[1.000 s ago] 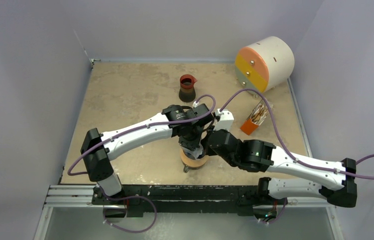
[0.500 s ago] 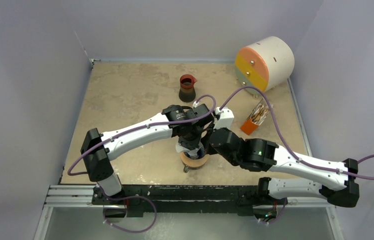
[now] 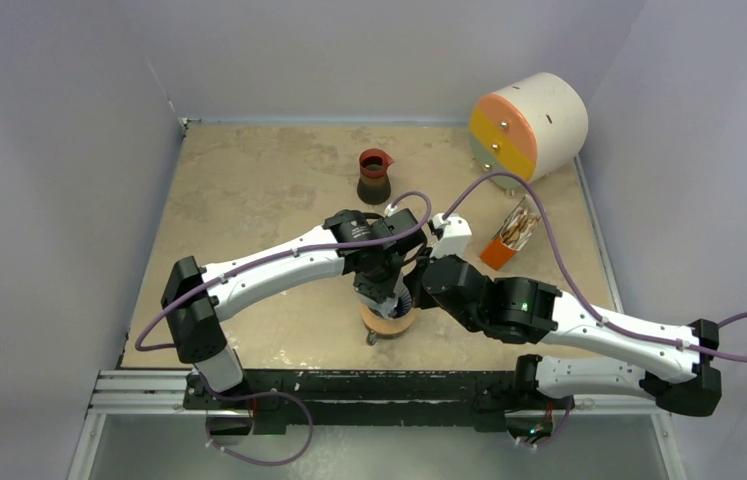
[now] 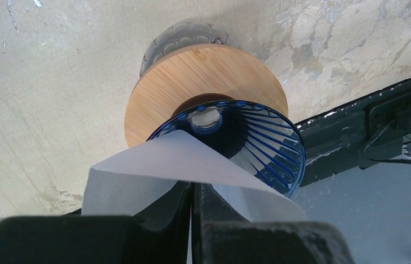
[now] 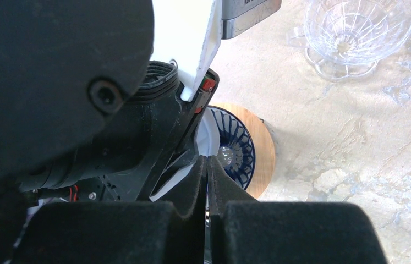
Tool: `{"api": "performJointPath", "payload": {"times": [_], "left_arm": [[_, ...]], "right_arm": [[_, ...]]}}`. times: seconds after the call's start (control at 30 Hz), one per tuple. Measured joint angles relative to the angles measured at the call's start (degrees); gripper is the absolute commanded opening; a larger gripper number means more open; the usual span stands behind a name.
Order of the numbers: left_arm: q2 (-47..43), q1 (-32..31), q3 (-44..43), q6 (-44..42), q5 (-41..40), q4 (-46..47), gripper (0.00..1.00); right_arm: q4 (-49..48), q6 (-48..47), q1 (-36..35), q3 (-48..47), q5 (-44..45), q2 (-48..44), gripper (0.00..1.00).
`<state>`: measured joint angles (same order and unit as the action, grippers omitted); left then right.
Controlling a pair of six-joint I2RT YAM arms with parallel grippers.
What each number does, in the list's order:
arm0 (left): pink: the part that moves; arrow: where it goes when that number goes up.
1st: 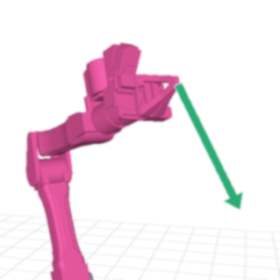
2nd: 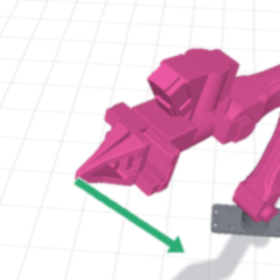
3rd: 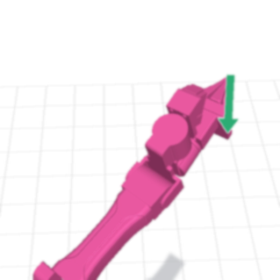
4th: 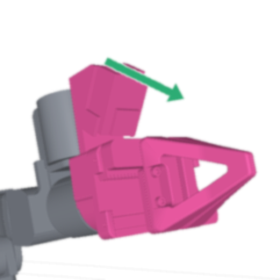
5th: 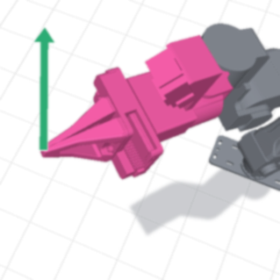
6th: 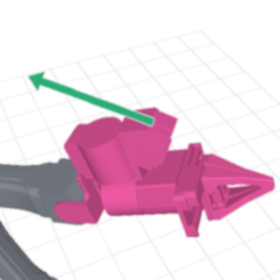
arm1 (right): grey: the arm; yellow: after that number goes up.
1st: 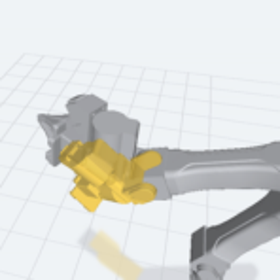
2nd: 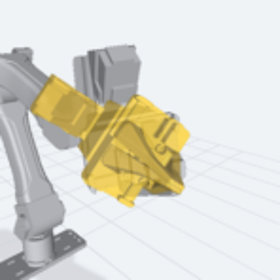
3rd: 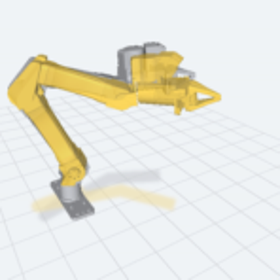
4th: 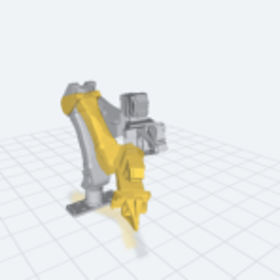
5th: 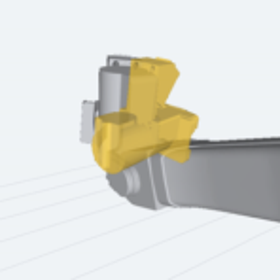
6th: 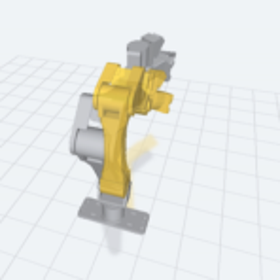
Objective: Place the coffee filter in the dripper
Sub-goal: Place the coffee filter in the coffee dripper.
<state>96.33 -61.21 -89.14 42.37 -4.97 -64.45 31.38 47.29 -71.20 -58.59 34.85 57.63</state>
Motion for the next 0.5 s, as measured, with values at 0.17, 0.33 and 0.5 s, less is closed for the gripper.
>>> {"api": "performJointPath", "payload": {"times": [0.17,0.33,0.5], "left_arm": [[0.0,0.0,0.0,0.0,0.1,-0.3,0.0],[0.0,0.0,0.0,0.0,0.3,-0.3,0.0],[0.0,0.0,0.0,0.0,0.3,-0.3,0.0]], "right_arm": [[0.0,0.0,0.0,0.0,0.0,0.0,0.0],[0.0,0.2,0.0,0.0,-0.7,0.0,0.24],[-0.1,0.2,0.0,0.0,-1.6,0.0,0.27]]}}
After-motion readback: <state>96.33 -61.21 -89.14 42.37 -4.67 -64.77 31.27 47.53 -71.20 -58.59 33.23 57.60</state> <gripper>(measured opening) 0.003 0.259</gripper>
